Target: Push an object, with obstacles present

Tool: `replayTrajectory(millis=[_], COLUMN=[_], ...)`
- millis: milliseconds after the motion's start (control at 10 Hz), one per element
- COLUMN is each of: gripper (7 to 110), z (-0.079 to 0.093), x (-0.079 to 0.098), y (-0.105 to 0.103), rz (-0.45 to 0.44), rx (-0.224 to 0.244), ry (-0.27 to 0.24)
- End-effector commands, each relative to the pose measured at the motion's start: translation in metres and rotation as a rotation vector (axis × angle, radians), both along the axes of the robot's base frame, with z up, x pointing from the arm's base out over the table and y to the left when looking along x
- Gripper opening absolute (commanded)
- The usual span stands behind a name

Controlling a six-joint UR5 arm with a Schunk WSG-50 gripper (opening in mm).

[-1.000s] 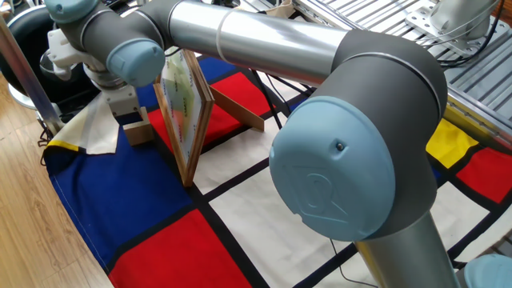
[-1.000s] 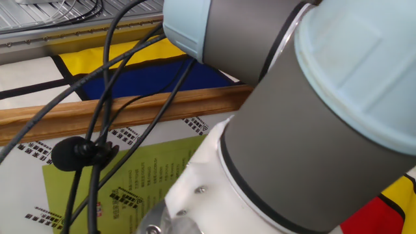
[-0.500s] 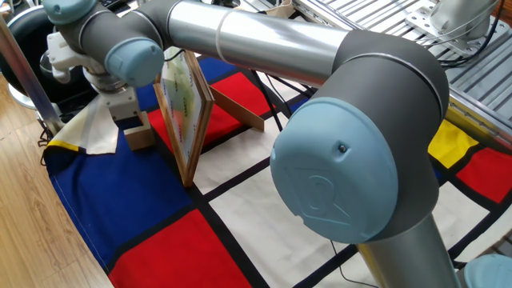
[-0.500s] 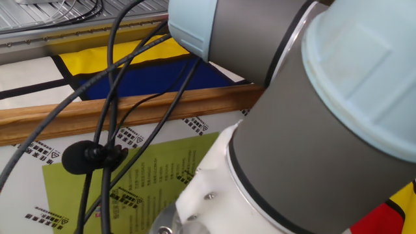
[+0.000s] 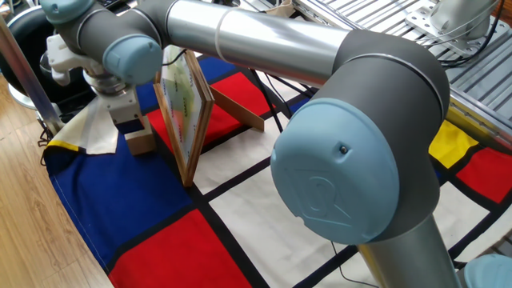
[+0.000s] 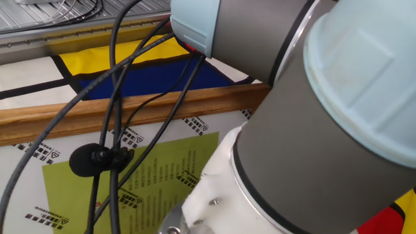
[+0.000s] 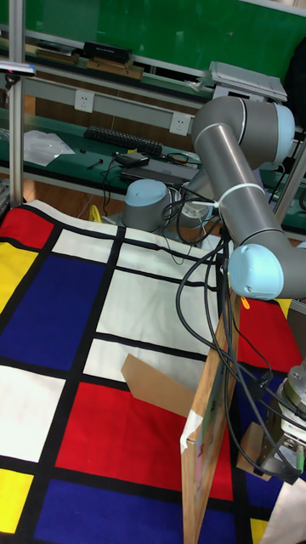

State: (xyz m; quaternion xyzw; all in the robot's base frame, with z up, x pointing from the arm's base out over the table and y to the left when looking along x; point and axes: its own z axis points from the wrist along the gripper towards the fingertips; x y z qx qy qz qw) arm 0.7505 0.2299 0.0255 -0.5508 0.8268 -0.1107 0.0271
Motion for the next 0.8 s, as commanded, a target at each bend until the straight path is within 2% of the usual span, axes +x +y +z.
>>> replayTrajectory(millis=[0, 400, 700], gripper=[7, 7, 7], z=[-0.002, -0.004, -0.005], x=[-0.012, -0.025, -0.028], y=[0.006, 0.013, 0.014], rz=[-0.007, -0.008, -0.015], rx=[0.021, 0.042, 0.044], ry=[0.039, 0.082, 0.087])
